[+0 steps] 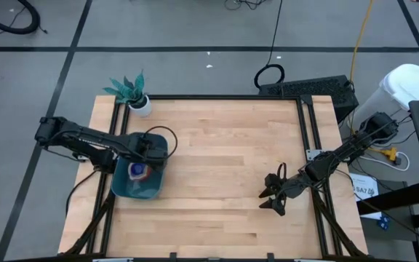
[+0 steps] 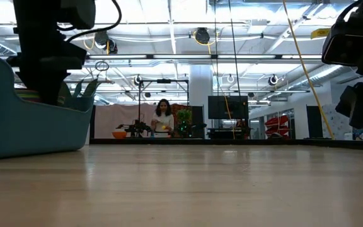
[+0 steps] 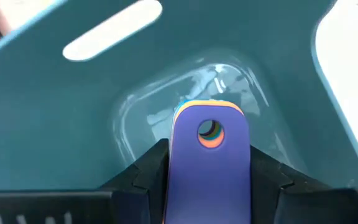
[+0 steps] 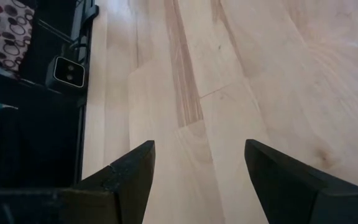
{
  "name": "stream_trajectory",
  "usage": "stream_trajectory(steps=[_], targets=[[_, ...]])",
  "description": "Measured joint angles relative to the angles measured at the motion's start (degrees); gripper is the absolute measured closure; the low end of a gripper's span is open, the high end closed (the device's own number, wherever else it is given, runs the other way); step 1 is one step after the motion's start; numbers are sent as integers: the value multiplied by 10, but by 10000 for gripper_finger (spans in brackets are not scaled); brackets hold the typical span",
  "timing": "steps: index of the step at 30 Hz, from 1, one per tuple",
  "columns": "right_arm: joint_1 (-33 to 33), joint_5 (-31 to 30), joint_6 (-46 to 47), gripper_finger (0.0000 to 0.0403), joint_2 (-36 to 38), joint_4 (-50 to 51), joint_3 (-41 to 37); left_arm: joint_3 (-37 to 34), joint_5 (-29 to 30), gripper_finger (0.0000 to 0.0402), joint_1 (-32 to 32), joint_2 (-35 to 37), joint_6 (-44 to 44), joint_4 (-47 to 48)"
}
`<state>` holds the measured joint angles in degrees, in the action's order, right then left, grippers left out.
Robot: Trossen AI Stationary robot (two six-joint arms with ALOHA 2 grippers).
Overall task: Nest measuring cups in basket
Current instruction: Put all the stacked measuring cups into the blue bin
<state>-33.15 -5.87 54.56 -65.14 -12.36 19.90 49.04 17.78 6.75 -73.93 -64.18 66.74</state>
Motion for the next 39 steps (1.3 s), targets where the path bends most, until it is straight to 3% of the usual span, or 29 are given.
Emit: stream_trajectory(steps=[14,29,39], targets=[[0,0,-5,163,0,-35,0,-40,6,254,-20,0,-9,-41],[0,0,-13,163,0,-35,0,-41,-17,254,-27,0,-28,-41],[0,0,-19,163,0,-35,0,-41,1,254,-30,0,-45,-39]])
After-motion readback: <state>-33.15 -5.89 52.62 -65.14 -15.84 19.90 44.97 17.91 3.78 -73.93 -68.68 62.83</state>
